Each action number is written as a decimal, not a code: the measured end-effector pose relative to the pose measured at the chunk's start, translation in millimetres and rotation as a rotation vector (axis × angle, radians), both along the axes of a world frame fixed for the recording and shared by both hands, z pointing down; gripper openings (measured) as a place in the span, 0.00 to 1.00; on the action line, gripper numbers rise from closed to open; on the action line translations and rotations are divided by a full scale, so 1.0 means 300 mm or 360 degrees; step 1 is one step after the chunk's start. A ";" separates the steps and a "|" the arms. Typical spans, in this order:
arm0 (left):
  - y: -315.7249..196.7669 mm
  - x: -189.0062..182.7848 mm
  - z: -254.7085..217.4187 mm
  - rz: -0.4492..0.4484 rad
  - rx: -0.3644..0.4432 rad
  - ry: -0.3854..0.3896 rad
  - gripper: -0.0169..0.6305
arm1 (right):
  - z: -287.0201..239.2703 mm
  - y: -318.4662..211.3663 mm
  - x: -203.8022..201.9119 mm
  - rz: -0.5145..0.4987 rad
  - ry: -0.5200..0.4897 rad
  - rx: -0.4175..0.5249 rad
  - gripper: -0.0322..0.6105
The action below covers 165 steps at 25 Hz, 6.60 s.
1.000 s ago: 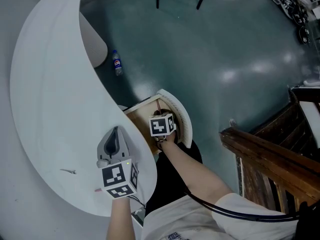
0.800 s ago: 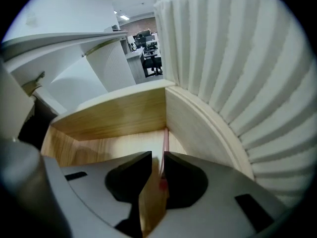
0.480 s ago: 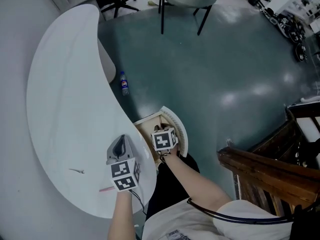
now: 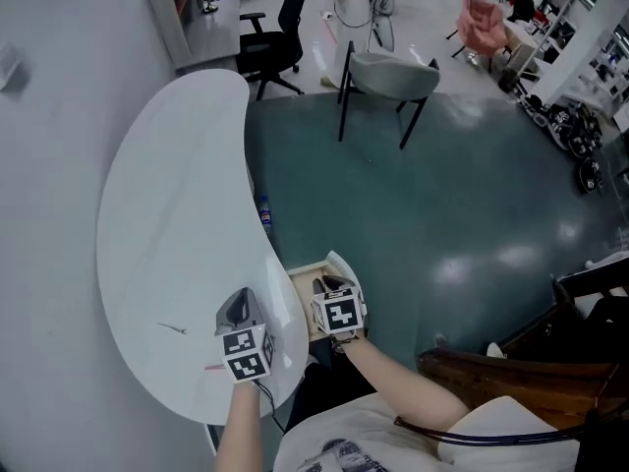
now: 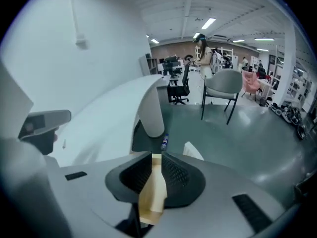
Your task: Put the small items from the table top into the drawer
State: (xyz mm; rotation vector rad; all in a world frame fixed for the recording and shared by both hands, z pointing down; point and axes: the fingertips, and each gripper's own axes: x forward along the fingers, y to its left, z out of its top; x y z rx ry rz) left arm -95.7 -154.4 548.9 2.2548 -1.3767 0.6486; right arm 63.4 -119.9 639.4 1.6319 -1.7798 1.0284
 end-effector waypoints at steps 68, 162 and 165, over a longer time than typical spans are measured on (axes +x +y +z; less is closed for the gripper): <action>0.422 -0.174 -0.618 -0.0661 0.0442 -0.0121 0.06 | -0.833 0.159 -0.264 -0.0989 -0.0484 0.0787 0.12; 0.086 -1.286 -0.094 -0.0461 0.0045 0.0091 0.06 | -0.073 -0.033 -1.463 -0.1409 0.0254 0.0052 0.11; 0.112 -1.226 -0.127 -0.0414 0.0067 0.0087 0.06 | -0.129 -0.010 -1.406 -0.1331 0.0232 0.0100 0.11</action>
